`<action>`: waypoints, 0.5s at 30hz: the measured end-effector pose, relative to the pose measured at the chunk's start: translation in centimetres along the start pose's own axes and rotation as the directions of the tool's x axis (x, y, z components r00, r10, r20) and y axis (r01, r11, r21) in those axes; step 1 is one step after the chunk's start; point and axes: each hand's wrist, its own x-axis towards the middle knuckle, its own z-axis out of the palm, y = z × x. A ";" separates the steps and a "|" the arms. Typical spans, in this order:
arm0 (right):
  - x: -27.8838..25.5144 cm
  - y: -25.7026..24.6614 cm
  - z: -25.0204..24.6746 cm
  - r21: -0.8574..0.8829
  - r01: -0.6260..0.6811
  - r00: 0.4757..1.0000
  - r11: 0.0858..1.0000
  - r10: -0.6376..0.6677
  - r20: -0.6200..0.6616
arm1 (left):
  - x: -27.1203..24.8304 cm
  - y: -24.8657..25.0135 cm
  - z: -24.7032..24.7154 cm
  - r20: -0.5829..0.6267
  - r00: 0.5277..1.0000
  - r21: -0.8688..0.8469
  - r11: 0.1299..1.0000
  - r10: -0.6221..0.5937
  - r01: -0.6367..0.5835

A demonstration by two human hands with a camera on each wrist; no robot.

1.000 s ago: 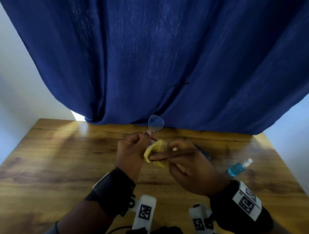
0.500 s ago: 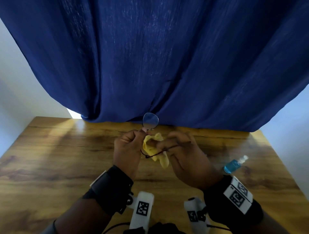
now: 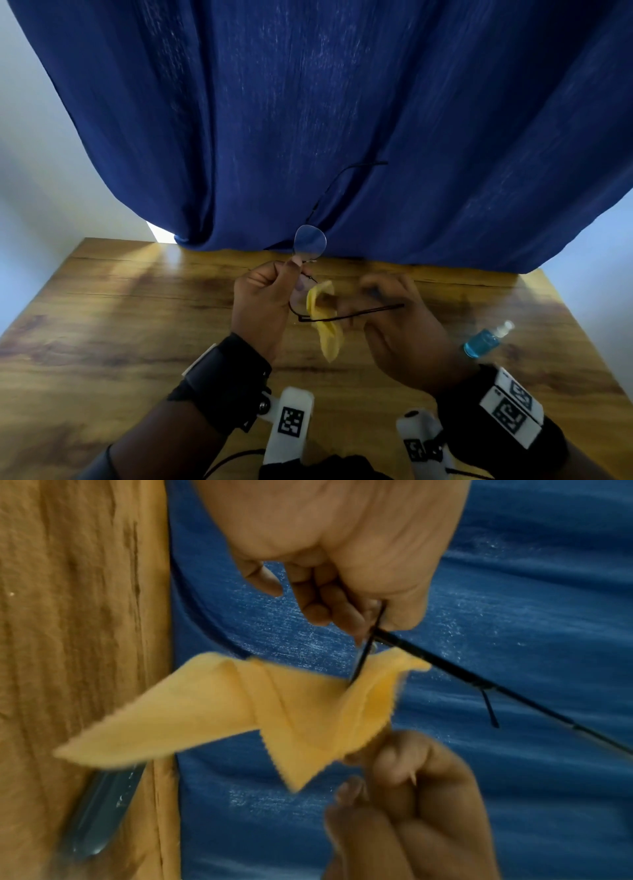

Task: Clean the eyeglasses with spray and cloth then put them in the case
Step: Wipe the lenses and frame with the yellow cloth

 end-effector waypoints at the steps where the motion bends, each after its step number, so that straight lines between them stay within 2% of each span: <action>1: 0.6 -0.3 0.0 0.001 -0.006 1.000 1.000 0.006 -0.012 | 0.0 -0.1 0.3 0.005 1.000 0.007 1.000 -0.002 0.002; 4: 1.0 -1.1 0.5 0.017 0.109 0.993 0.994 -0.110 0.032 | 0.2 0.1 0.7 0.021 0.999 -0.041 0.999 -0.031 0.032; 5: 0.6 -0.8 0.4 0.011 0.112 0.992 0.994 -0.113 0.057 | 0.3 0.2 0.6 0.024 0.999 -0.057 0.998 -0.031 0.033; 8: 0.9 0.5 -0.1 -0.035 0.007 1.000 0.999 -0.006 0.025 | 0.4 0.4 0.2 0.014 1.000 -0.028 0.999 0.019 -0.018; 9: 1.3 0.3 -0.1 -0.034 0.007 1.000 0.999 -0.007 -0.002 | 0.2 0.3 0.3 0.013 1.000 -0.029 0.999 0.021 -0.020; 13: 2.0 -0.9 1.2 -0.083 0.211 0.977 0.974 -0.214 -0.027 | -0.4 0.4 0.0 0.004 1.000 -0.053 0.999 -0.002 0.002; 15: 1.6 -0.4 1.4 -0.109 0.188 0.981 0.976 -0.192 -0.024 | -0.4 0.5 -0.7 0.008 1.000 -0.031 0.999 -0.010 0.010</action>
